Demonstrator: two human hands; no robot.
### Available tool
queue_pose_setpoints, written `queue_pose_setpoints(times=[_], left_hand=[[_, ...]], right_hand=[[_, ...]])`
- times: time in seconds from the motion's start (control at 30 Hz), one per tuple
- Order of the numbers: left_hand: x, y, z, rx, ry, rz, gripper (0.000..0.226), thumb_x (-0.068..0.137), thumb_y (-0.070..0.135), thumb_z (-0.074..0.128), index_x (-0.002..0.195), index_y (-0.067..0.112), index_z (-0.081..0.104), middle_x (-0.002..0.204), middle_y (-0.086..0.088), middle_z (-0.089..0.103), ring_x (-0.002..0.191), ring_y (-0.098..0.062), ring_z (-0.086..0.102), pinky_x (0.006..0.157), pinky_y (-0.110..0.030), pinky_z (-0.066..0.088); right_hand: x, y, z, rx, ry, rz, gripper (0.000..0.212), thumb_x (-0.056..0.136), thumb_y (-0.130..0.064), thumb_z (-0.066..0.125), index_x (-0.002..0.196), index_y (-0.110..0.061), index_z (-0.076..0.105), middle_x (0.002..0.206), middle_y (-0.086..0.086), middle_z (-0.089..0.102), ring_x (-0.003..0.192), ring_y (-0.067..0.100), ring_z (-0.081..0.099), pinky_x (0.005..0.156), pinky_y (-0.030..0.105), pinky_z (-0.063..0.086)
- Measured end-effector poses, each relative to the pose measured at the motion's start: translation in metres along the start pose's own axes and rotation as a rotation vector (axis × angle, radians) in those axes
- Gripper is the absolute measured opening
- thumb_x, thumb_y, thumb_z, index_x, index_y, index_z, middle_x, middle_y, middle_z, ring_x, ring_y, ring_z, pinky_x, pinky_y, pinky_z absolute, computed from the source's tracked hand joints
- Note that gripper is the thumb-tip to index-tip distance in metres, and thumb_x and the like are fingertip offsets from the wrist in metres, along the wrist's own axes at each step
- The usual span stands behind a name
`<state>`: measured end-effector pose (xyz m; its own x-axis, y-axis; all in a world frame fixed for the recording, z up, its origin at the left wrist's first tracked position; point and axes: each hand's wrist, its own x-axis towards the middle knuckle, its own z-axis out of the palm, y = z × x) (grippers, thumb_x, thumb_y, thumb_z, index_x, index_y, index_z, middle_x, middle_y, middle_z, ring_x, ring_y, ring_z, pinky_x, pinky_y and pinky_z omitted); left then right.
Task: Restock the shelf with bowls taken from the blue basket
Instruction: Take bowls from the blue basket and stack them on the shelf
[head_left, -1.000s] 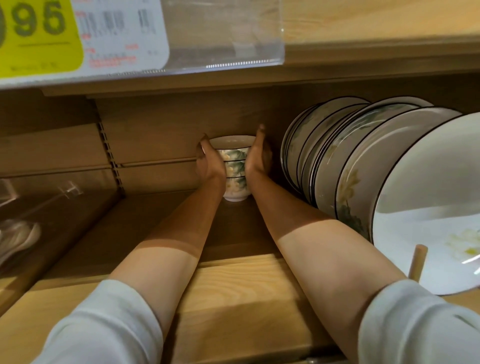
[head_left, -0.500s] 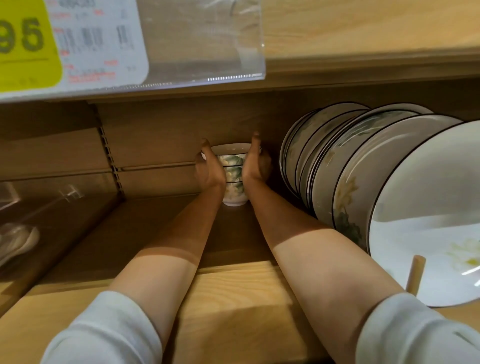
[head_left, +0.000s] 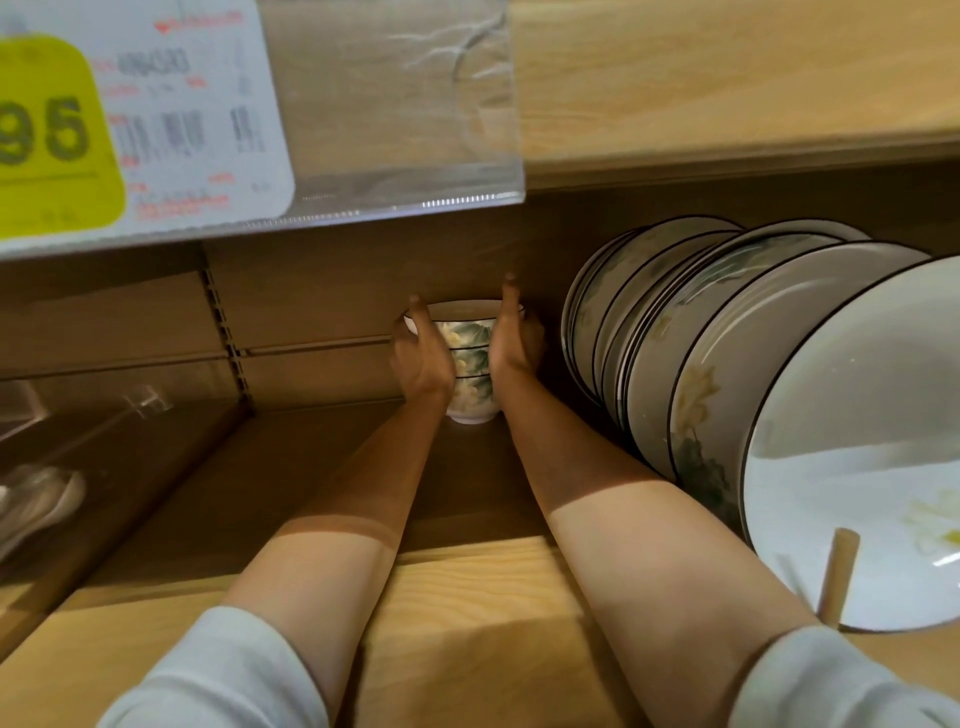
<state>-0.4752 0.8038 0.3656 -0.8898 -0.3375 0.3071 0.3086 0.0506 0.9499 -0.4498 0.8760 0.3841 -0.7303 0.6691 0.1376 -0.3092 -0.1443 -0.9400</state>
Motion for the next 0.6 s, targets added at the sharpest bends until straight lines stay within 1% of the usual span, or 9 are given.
queue_pose_setpoints(times=[0.07,0.2,0.27,0.33,0.37,0.47,0.53,0.57,0.6], left_hand=[[0.0,0.002,-0.002,0.003,-0.009,-0.012,0.06,0.099,0.055,0.024,0.136,0.018,0.052,0.137,-0.013,0.055,0.125,-0.032,0.049,0.092,-0.033,0.033],[-0.003,0.008,-0.005,-0.016,-0.029,-0.032,0.048,0.1,0.037,0.026,0.126,0.012,0.057,0.131,-0.018,0.056,0.117,-0.033,0.051,0.088,-0.031,0.033],[-0.003,0.011,-0.006,-0.034,-0.042,-0.054,0.047,0.1,0.036,0.026,0.122,0.011,0.059,0.125,-0.018,0.058,0.115,-0.034,0.052,0.092,-0.035,0.038],[-0.003,0.012,-0.005,-0.07,-0.066,-0.072,0.047,0.1,0.035,0.026,0.118,0.01,0.061,0.115,-0.015,0.06,0.112,-0.034,0.055,0.091,-0.036,0.04],[-0.003,0.012,-0.005,-0.087,-0.066,-0.079,0.047,0.1,0.035,0.026,0.117,0.009,0.062,0.116,-0.016,0.061,0.111,-0.034,0.056,0.091,-0.036,0.041],[0.0,0.015,-0.006,-0.09,-0.046,-0.112,0.048,0.102,0.035,0.029,0.126,0.006,0.059,0.128,-0.022,0.059,0.119,-0.038,0.052,0.103,-0.041,0.039],[0.002,0.019,-0.007,-0.11,-0.099,-0.152,0.049,0.104,0.038,0.03,0.133,0.006,0.053,0.133,-0.023,0.056,0.122,-0.04,0.051,0.105,-0.046,0.039],[0.001,0.022,-0.01,-0.137,-0.135,-0.177,0.052,0.103,0.042,0.03,0.14,0.009,0.046,0.137,-0.022,0.052,0.124,-0.04,0.05,0.107,-0.048,0.038],[-0.001,0.025,-0.014,-0.174,-0.155,-0.193,0.056,0.102,0.047,0.03,0.148,0.015,0.036,0.144,-0.02,0.046,0.128,-0.04,0.048,0.108,-0.051,0.037]], right_hand=[[-0.001,0.0,0.001,-0.003,0.001,-0.003,0.062,0.091,-0.06,0.045,0.13,-0.013,0.056,0.135,0.008,0.056,0.124,0.027,0.051,0.088,0.028,0.032],[-0.002,-0.001,0.001,-0.035,0.01,-0.026,0.056,0.095,-0.053,0.042,0.133,-0.012,0.055,0.135,0.01,0.055,0.123,0.029,0.051,0.087,0.028,0.031],[-0.002,-0.002,0.001,-0.066,-0.001,-0.027,0.056,0.097,-0.051,0.039,0.135,-0.013,0.052,0.137,0.012,0.053,0.124,0.03,0.05,0.089,0.03,0.032],[-0.003,-0.003,0.0,-0.096,-0.006,-0.023,0.055,0.098,-0.05,0.037,0.137,-0.014,0.05,0.139,0.013,0.051,0.126,0.032,0.048,0.095,0.033,0.034],[-0.003,-0.004,0.0,-0.109,-0.007,-0.024,0.054,0.099,-0.049,0.036,0.138,-0.013,0.05,0.139,0.014,0.051,0.126,0.032,0.048,0.097,0.035,0.035],[-0.004,-0.005,-0.001,-0.151,-0.024,-0.004,0.056,0.099,-0.049,0.033,0.137,-0.012,0.05,0.139,0.017,0.051,0.125,0.034,0.048,0.101,0.038,0.036],[-0.006,-0.007,-0.003,-0.153,-0.05,0.026,0.06,0.098,-0.054,0.031,0.139,-0.014,0.049,0.141,0.016,0.049,0.127,0.033,0.048,0.104,0.04,0.035],[-0.007,-0.009,-0.004,-0.138,-0.058,0.034,0.061,0.098,-0.056,0.032,0.14,-0.015,0.048,0.142,0.015,0.048,0.128,0.033,0.047,0.104,0.04,0.035],[-0.011,-0.011,-0.006,-0.12,-0.06,0.038,0.062,0.097,-0.057,0.032,0.142,-0.016,0.046,0.144,0.014,0.047,0.13,0.032,0.045,0.106,0.04,0.033]])
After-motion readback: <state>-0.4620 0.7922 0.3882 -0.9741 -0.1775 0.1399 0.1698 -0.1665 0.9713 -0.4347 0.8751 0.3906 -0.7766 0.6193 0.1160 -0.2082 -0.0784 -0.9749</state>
